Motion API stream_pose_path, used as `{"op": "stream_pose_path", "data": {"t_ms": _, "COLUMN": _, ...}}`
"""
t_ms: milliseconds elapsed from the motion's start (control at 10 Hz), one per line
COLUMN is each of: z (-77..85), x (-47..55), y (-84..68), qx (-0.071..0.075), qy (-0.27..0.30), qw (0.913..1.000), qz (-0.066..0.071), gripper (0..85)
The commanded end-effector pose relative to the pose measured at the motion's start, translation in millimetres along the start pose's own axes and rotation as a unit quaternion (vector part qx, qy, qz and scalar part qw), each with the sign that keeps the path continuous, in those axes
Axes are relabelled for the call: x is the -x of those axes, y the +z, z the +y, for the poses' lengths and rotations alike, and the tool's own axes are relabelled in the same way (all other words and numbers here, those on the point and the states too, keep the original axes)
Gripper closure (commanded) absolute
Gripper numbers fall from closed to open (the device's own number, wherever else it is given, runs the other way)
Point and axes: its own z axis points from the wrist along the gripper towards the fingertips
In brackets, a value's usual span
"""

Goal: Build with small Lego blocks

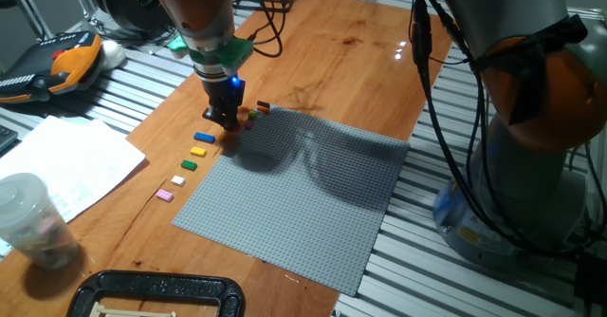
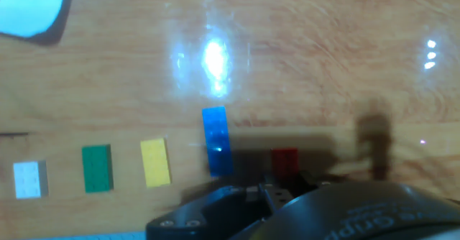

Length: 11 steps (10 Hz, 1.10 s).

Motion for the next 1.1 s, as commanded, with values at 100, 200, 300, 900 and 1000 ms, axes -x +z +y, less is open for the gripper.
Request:
{"op": "stream_pose_path", "data": {"t_ms": 100, "z": 1.3, "x": 0.7, "y": -0.2, "qx": -0.004, "qy": 0.002, "qw": 1.0, "qz": 0.001, "gripper": 85.0}}
{"op": "stream_pose_path", "data": {"t_ms": 200, "z": 1.3, "x": 0.7, "y": -0.2, "qx": -0.004, "qy": 0.001, "qw": 1.0, "qz": 0.003, "gripper": 85.0}}
{"op": "stream_pose_path", "data": {"t_ms": 300, "z": 1.3, "x": 0.7, "y": -0.2, "qx": -0.008, "qy": 0.004, "qw": 1.0, "qz": 0.004, "gripper": 85.0}}
{"op": "stream_pose_path", "data": {"t_ms": 900, "z": 1.3, "x": 0.7, "y": -0.2, "qx": -0.01, "qy": -0.004, "qw": 0.9999, "qz": -0.005, "gripper": 85.0}}
{"op": "stream_pose_path", "data": {"t_ms": 1000, "z": -0.8, "x": -1.5, "y": -1.6, "qx": -0.01, "qy": -0.006, "qw": 0.9999, "qz": -0.003, "gripper": 85.0}}
